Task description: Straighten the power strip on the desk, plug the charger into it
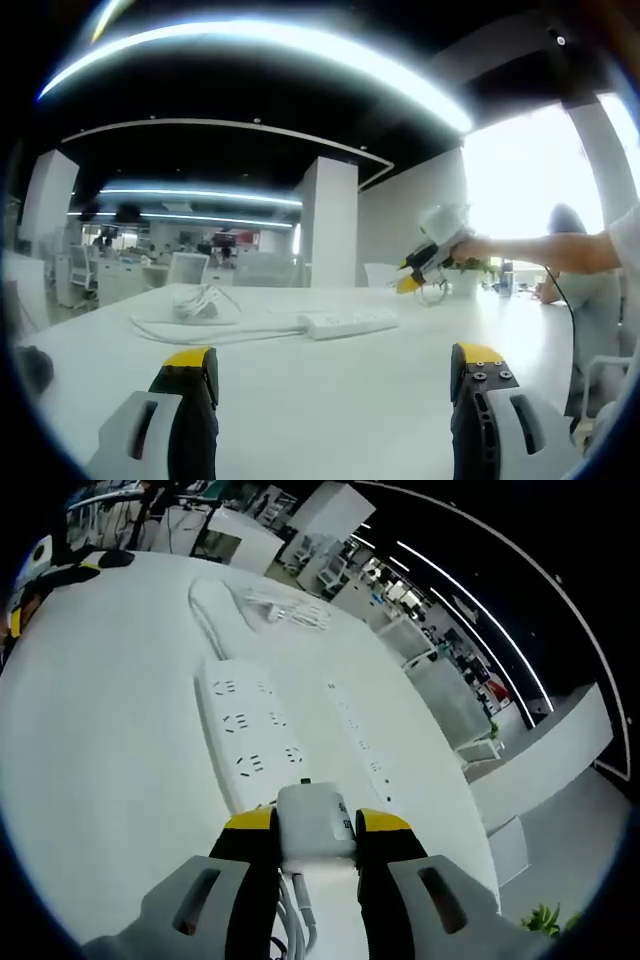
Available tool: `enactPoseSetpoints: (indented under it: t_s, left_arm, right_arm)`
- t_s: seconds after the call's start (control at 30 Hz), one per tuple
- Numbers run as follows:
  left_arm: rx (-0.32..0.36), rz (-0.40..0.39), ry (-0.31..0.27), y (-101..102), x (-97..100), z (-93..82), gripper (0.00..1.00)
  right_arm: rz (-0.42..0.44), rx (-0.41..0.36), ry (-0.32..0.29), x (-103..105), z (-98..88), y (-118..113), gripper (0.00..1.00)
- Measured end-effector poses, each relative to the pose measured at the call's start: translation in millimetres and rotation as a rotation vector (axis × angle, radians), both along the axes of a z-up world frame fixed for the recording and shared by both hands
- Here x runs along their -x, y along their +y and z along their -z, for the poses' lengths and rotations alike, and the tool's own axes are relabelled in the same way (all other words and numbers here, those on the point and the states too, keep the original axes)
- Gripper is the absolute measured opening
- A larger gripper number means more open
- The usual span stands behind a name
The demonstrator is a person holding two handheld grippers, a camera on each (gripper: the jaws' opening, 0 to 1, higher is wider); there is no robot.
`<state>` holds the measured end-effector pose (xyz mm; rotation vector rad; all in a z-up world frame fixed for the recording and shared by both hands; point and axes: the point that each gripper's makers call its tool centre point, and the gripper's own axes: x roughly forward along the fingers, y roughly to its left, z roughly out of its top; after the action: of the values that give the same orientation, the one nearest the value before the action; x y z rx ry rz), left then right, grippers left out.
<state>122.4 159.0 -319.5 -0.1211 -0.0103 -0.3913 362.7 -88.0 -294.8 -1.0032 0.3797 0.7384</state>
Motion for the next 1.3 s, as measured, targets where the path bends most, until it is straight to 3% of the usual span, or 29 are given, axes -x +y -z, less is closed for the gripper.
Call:
enactPoseSetpoints:
  t_s: [0.17,0.47,0.8,1.3]
  left_arm:
    - [-0.001,0.001,0.001,-1,-0.3,0.5,0.99]
    - [-0.005,0.004,0.007,-3,-3.4,0.2,0.99]
    - [-0.006,0.002,0.008,-2,-4.9,-1.7,0.99]
    - [-0.004,-0.007,0.011,2,-2.9,-0.2,0.99]
  right_arm:
    - [-0.009,0.044,0.003,0,4.6,2,0.27]
    - [-0.022,0.218,0.009,-1,11.4,0,0.27]
    - [-0.05,0.359,0.016,-1,21.4,3,0.27]
    - [-0.05,0.485,0.077,-2,31.6,1,0.27]
